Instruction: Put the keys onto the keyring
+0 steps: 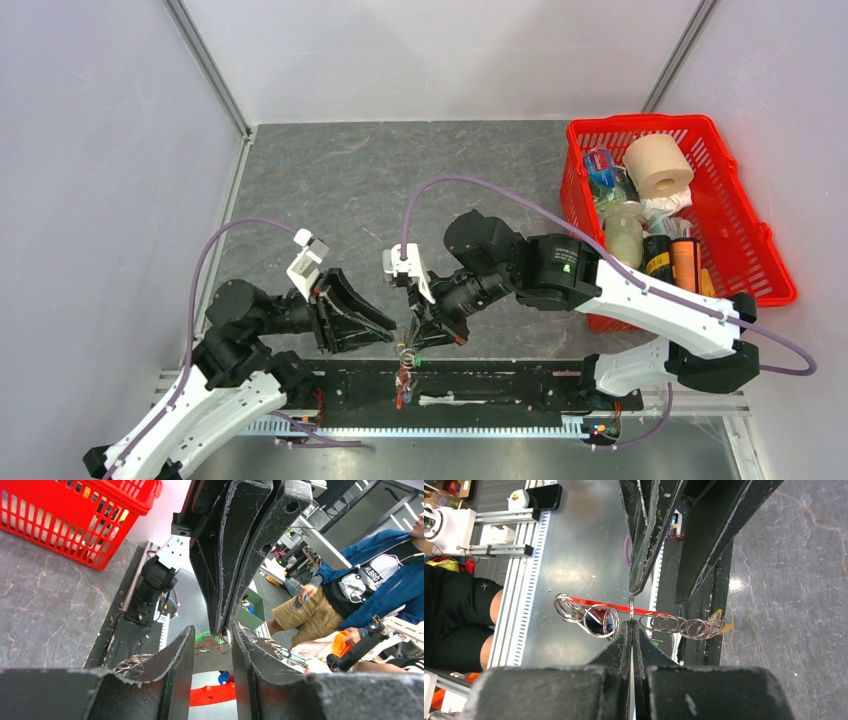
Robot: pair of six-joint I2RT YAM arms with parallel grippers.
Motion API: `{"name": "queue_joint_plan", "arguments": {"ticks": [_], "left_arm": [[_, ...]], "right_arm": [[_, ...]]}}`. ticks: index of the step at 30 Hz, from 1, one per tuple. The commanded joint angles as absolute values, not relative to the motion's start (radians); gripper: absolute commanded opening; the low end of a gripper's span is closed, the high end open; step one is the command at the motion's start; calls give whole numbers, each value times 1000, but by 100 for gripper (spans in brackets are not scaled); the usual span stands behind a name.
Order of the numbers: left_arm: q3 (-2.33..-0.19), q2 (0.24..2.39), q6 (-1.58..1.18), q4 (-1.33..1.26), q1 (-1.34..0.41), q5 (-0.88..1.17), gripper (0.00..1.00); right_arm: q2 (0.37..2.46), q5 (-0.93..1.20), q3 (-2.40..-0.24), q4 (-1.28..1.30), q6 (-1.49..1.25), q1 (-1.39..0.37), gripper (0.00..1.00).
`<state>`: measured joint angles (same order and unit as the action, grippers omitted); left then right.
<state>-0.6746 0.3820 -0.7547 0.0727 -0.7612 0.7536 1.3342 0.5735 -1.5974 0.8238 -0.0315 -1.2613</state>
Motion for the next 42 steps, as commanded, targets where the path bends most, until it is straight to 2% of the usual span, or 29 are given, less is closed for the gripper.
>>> {"name": "queue_joint_plan", "arguments": {"ticks": [1,28,31,36,42], "left_arm": [[-703,390,-715,116,-761,829,39],[-680,423,-715,137,-761,897,32],[-680,427,-713,137,-761,905,28],[-672,436,-709,137,-762,923,15],[-662,435,-709,137,-761,942,13]], "right_arm": [[1344,591,-1660,834,-8,-1270,0],[1413,592,-1709,829,-15,-1272,0],[1417,594,-1713,829,-15,-1274,0],[1420,592,-1721,828,-15,-1272,0],[1420,576,-1734,828,-16,-1274,0]]}}
